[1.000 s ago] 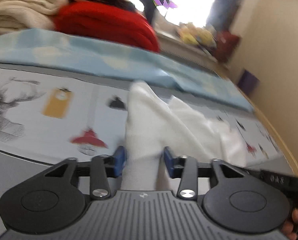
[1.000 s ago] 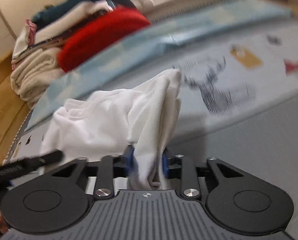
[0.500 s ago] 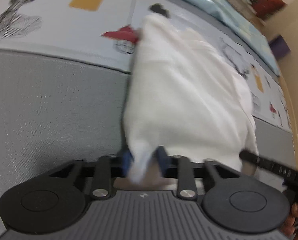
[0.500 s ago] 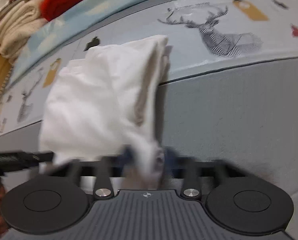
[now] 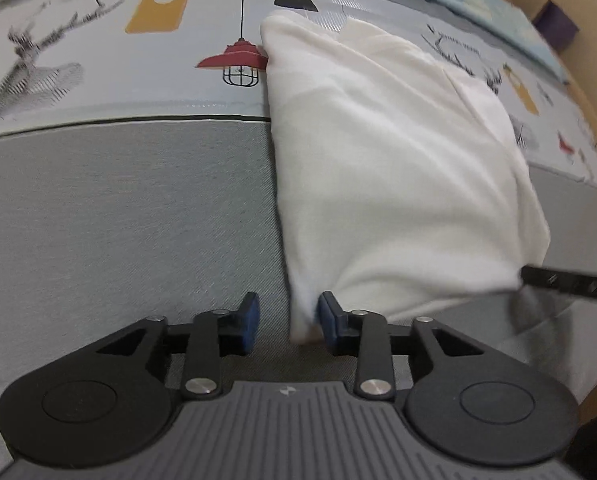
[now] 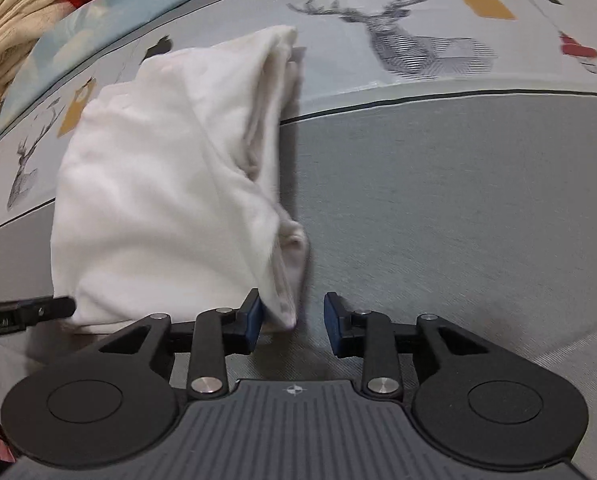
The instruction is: Fold small clothes
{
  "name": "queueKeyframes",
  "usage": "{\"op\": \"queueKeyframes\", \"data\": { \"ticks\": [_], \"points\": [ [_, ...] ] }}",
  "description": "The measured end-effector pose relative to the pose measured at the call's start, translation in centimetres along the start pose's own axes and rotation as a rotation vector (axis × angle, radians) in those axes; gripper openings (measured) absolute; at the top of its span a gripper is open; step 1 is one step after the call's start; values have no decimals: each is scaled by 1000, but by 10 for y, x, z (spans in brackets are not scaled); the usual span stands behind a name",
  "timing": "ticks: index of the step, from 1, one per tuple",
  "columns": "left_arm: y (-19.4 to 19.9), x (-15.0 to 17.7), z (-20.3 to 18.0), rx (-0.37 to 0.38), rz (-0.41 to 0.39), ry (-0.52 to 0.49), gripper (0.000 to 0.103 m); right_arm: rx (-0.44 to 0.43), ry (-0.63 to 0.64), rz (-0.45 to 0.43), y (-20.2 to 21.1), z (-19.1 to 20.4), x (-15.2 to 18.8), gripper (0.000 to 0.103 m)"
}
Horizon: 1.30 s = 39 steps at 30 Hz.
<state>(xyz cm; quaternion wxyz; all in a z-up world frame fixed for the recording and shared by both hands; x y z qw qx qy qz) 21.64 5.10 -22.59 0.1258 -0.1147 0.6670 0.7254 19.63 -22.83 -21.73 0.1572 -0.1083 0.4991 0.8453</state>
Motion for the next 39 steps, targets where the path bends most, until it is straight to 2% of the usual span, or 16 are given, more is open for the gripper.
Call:
{"op": "queueKeyframes", "data": {
  "ticks": [1, 2, 3, 4, 5, 6, 7, 8, 9, 12, 14, 17, 22, 29, 39],
  "points": [
    [6, 2, 2, -31, -9, -14, 46, 21, -12, -6, 6, -4, 1, 38],
    [16, 4, 6, -72, -27, -32, 46, 52, -21, -14, 13, -9, 3, 38],
    [28, 4, 9, -108, -57, -43, 53, 115, -22, -22, 21, -15, 5, 38],
    [44, 5, 12, -127, -95, -43, 63, 178, -6, -37, 30, -20, 7, 38],
    [62, 5, 14, -133, -150, -33, 68, 221, 23, -66, 42, -21, 6, 38],
    [79, 6, 15, -132, -204, -24, 79, 229, 58, -116, 57, -18, 3, 39],
    [98, 8, 15, -136, -267, -17, 88, 219, 94, -177, 72, -11, 0, 44],
    [116, 11, 15, -147, -329, -12, 89, 204, 137, -244, 90, 0, -1, 49],
    [133, 16, 14, -156, -388, -8, 90, 191, 171, -297, 105, 9, 0, 61],
    [171, 36, -3, -136, -510, -8, 90, 142, 271, -449, 148, 43, 20, 87],
    [190, 54, -15, -119, -558, 20, 90, 112, 336, -496, 163, 60, 38, 89],
    [195, 79, -31, -84, -547, 85, 90, 91, 377, -525, 176, 75, 60, 90],
    [174, 103, -41, -121, -424, 111, 94, 79, 342, -476, 171, 77, 86, 91],
    [163, 100, -43, -148, -407, 109, 96, 94, 396, -433, 158, 90, 97, 91],
    [163, 100, -49, -128, -416, 85, 96, 83, 448, -394, 134, 109, 100, 91]
  ]
}}
Point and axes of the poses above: each gripper's, at about its wrist camera, not at the fingertips, and y roughly against the way its jaws point, z to its left, x to its underside, the point moved 9 cm from there along -y, roughly the way its jaws point, and after that the axes turned 15 degrees about -x, right-handed, at the moved point
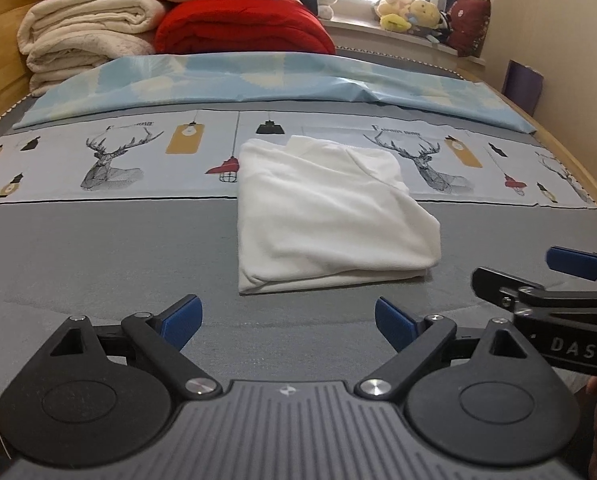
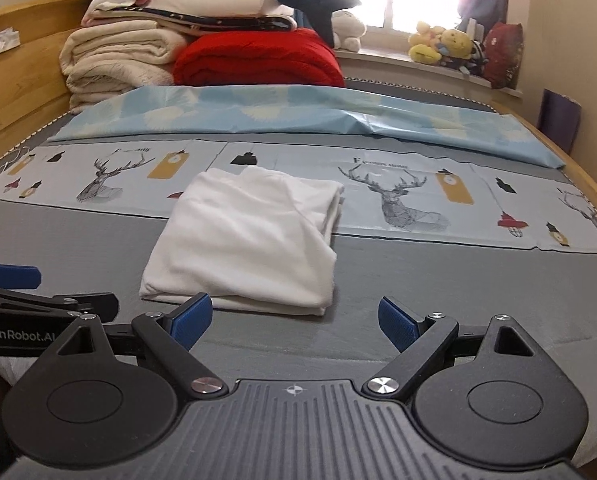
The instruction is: Fold small clothes
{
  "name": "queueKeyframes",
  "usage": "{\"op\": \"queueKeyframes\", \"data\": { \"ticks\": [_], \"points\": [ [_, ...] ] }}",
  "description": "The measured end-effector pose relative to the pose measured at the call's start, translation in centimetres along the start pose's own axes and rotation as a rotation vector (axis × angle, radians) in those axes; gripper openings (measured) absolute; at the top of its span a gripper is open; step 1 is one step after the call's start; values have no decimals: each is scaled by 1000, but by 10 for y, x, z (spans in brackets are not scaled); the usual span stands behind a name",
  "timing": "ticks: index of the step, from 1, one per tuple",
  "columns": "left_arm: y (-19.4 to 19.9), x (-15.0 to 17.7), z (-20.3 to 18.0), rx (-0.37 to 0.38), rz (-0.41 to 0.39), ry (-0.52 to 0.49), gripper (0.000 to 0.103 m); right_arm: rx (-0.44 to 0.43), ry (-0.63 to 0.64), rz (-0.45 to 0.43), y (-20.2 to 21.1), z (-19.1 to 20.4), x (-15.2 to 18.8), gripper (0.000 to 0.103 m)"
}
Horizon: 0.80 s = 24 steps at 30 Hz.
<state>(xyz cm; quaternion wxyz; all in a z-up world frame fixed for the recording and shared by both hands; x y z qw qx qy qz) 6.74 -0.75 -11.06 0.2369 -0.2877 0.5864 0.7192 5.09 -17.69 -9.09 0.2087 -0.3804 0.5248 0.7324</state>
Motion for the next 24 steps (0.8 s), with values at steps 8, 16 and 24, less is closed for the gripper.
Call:
{"op": "queueKeyframes", "data": {
  "ticks": [8, 16, 24],
  "points": [
    [-2, 0, -2, 5, 4, -4, 96, 1, -11, 7, -5, 1, -1, 91],
    [-3, 1, -3, 7, 7, -6, 96, 7, -19, 18, -7, 1, 1, 91],
    [-3, 1, -4, 5, 9, -5, 96, 5, -22, 22, -7, 2, 1, 91]
  ]
}}
Point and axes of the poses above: each gripper's, at about its wrist camera, not at the fingertips, and y roughly against the way its jaws point, z to its left, x to its underside, the point moved 9 cm from there along -y, roughly the way its jaws point, and after that the axes turned 15 degrees about -x, right-handed, at the moved point
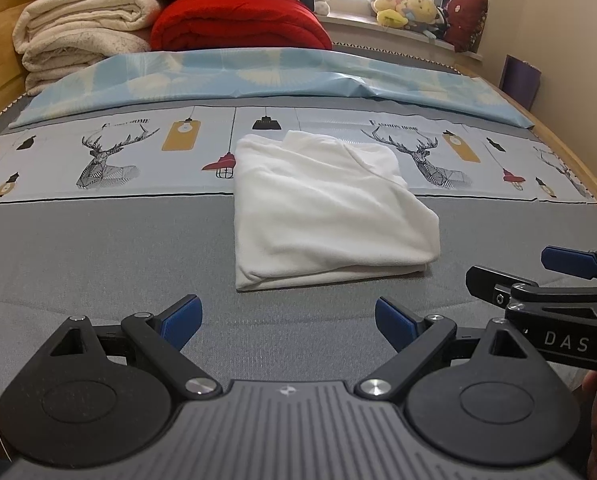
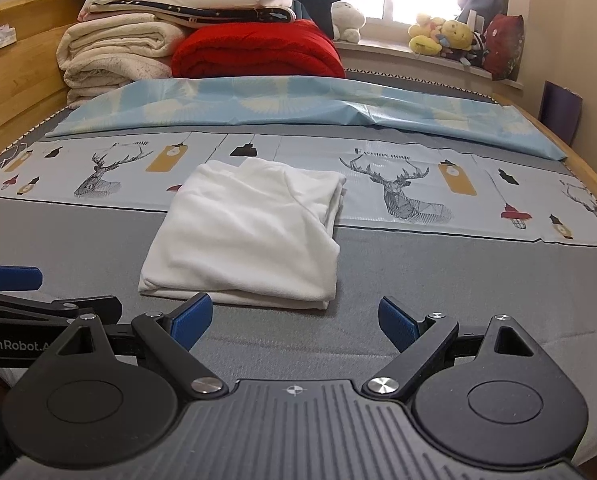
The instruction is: Fold small clothes
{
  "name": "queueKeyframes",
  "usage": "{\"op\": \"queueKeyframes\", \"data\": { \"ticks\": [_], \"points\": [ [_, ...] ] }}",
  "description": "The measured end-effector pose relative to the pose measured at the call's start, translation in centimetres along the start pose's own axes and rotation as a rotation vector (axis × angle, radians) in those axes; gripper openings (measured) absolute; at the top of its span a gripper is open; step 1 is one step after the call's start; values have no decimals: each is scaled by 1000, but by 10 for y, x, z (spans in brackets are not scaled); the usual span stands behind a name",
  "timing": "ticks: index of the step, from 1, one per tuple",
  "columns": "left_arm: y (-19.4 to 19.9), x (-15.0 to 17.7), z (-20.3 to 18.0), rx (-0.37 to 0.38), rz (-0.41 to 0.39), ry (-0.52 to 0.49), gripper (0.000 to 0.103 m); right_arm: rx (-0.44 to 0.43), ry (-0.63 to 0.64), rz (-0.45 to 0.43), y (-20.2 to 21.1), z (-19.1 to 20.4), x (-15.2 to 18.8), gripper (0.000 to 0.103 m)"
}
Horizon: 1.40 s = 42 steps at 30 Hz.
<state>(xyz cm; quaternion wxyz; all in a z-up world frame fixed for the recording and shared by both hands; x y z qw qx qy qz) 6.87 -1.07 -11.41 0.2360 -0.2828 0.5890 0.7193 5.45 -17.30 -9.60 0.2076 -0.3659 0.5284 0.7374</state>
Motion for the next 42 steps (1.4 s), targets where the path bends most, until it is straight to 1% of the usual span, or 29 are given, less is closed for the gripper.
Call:
{"op": "queueKeyframes", "data": {
  "ticks": [42],
  "points": [
    [0, 1, -1, 13, -8, -1, 96, 12, -9, 11, -3, 2, 2, 90]
  ]
}}
Point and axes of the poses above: each gripper's, at about its wrist camera, not at the fingertips, and y roughly against the way its jaws point, z to its left, x to its underside, the point moved 9 cm from there along -y, roughly the way its jaws point, and after that the axes turned 15 degrees about -x, right-handed, at the moved point
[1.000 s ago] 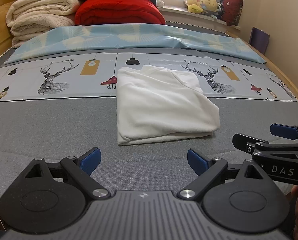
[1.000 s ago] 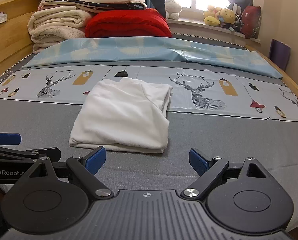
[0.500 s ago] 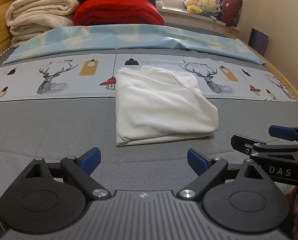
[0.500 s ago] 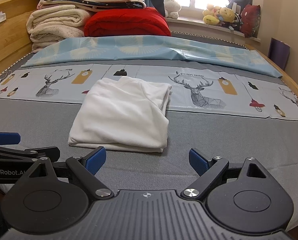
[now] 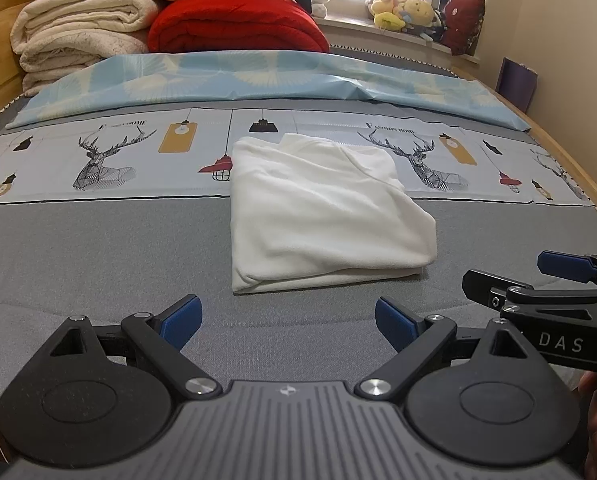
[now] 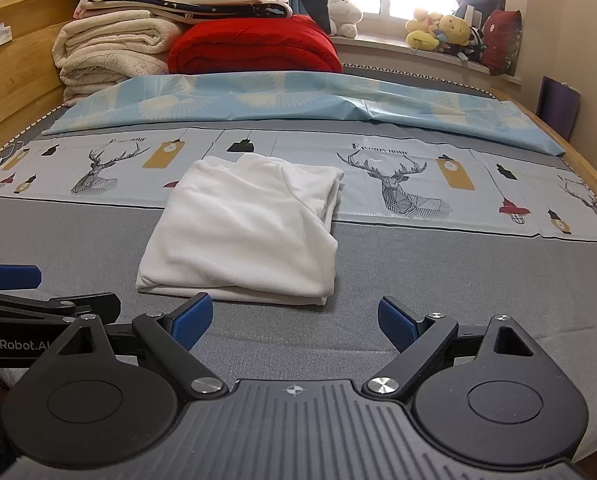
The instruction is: Fold small clothes
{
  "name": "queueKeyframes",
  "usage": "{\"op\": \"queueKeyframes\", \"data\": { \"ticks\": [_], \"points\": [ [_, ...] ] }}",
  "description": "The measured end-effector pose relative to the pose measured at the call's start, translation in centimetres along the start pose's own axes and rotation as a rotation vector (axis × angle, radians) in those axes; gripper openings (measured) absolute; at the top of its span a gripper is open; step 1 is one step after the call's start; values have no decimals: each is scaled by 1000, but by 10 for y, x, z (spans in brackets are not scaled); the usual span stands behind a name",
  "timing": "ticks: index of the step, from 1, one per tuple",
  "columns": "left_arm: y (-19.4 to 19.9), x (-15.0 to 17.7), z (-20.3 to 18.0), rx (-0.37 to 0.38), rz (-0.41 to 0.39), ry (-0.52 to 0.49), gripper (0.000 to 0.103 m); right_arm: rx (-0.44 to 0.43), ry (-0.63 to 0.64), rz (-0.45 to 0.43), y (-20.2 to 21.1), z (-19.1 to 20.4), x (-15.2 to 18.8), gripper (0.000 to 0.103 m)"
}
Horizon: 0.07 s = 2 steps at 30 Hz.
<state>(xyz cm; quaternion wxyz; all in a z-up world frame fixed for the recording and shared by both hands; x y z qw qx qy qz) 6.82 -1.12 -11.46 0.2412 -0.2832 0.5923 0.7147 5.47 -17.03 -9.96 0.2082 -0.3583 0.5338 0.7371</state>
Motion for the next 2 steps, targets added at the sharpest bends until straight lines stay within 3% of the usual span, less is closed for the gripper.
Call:
{"op": "queueKeyframes", "data": {
  "ticks": [2],
  "points": [
    [0, 0, 0, 0, 1, 0, 96, 0, 0, 0, 0, 0, 0, 90]
  ]
}}
Point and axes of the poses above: each gripper's, at about its wrist camera, not at the fingertips, and y roughly against the way its jaws point, z to its left, x to its underside, the point moved 9 cm from there along -y, roughly the way its jaws point, and after that the axes turned 15 degrees about -x, right-handed, at the moved point
